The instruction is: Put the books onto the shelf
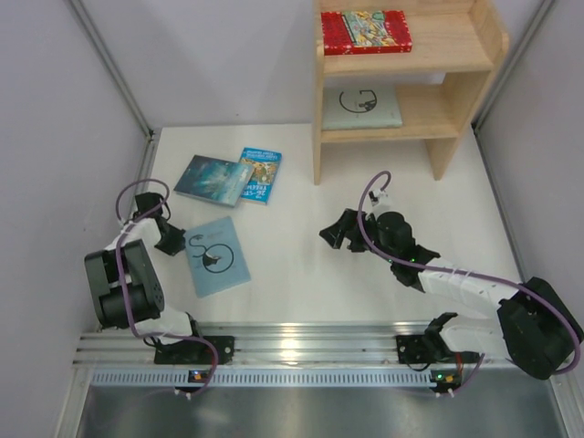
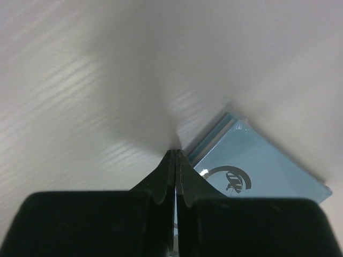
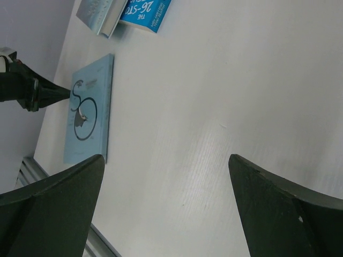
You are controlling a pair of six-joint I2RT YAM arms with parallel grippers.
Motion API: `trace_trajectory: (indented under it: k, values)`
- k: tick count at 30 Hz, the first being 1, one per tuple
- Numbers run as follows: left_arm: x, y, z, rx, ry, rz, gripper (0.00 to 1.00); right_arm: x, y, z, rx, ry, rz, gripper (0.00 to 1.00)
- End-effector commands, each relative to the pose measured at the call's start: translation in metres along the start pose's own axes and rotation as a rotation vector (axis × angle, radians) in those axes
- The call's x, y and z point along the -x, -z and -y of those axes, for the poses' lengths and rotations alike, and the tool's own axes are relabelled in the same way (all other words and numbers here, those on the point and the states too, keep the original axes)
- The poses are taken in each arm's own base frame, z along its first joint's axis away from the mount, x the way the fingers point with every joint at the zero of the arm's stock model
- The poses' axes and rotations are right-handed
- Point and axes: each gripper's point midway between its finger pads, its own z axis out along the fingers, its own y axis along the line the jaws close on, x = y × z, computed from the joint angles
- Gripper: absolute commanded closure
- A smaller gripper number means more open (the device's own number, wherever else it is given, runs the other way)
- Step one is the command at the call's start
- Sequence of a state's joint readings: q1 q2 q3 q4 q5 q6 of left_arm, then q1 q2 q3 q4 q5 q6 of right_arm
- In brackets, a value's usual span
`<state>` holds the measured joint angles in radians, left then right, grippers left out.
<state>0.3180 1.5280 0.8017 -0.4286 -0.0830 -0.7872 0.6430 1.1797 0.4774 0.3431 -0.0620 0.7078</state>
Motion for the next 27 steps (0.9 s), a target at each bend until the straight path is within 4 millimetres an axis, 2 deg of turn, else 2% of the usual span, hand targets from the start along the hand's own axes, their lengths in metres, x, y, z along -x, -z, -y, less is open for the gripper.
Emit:
trace_trajectory:
  k: [1, 6, 9, 10, 11, 13, 15, 16, 18, 19, 20, 22, 23, 27]
  values:
    - [-0.052, -0.001, 0.004, -0.058, -0.106, -0.161, 1.00, 0.017, 0.003, -0.015, 0.049, 0.012, 0.039, 0.01]
    - [-0.076, 0.015, 0.017, -0.118, -0.164, -0.166, 1.00, 0.003, 0.003, -0.016, 0.061, -0.029, 0.009, 0.07]
    - [-0.091, 0.027, 0.028, -0.161, -0.211, -0.162, 1.00, -0.018, -0.004, -0.015, 0.045, -0.066, -0.047, 0.15]
    - [-0.103, 0.030, 0.031, -0.173, -0.238, -0.175, 1.00, -0.027, -0.005, -0.020, 0.055, -0.073, -0.067, 0.18]
    - [-0.107, 0.033, 0.035, -0.191, -0.250, -0.176, 1.00, -0.035, -0.011, -0.018, 0.031, -0.107, -0.080, 0.20]
    - [-0.115, 0.035, 0.034, -0.200, -0.255, -0.190, 1.00, -0.050, -0.015, -0.028, 0.027, -0.130, -0.101, 0.28]
    - [-0.125, 0.038, 0.036, -0.222, -0.282, -0.200, 1.00, -0.060, -0.027, -0.025, -0.052, -0.179, -0.100, 0.35]
    - [-0.125, 0.039, 0.036, -0.228, -0.282, -0.200, 1.00, -0.066, -0.030, -0.043, -0.038, -0.201, -0.107, 0.37]
    - [-0.130, 0.040, 0.037, -0.251, -0.288, -0.214, 1.00, -0.079, -0.041, -0.036, -0.128, -0.195, -0.110, 0.41]
    - [-0.135, 0.040, 0.034, -0.252, -0.293, -0.232, 1.00, -0.082, -0.046, -0.054, -0.118, -0.193, -0.113, 0.43]
    - [-0.139, 0.041, 0.034, -0.262, -0.299, -0.244, 1.00, -0.091, -0.054, -0.049, -0.159, -0.176, -0.119, 0.43]
    - [-0.151, 0.043, 0.034, -0.289, -0.310, -0.286, 1.00, -0.106, -0.063, -0.054, -0.185, -0.149, -0.144, 0.43]
    - [-0.153, 0.043, 0.033, -0.291, -0.314, -0.288, 1.00, -0.111, -0.066, -0.056, -0.184, -0.145, -0.153, 0.43]
    - [-0.175, 0.051, 0.033, -0.335, -0.337, -0.318, 1.00, -0.123, -0.074, -0.044, -0.254, -0.096, -0.155, 0.41]
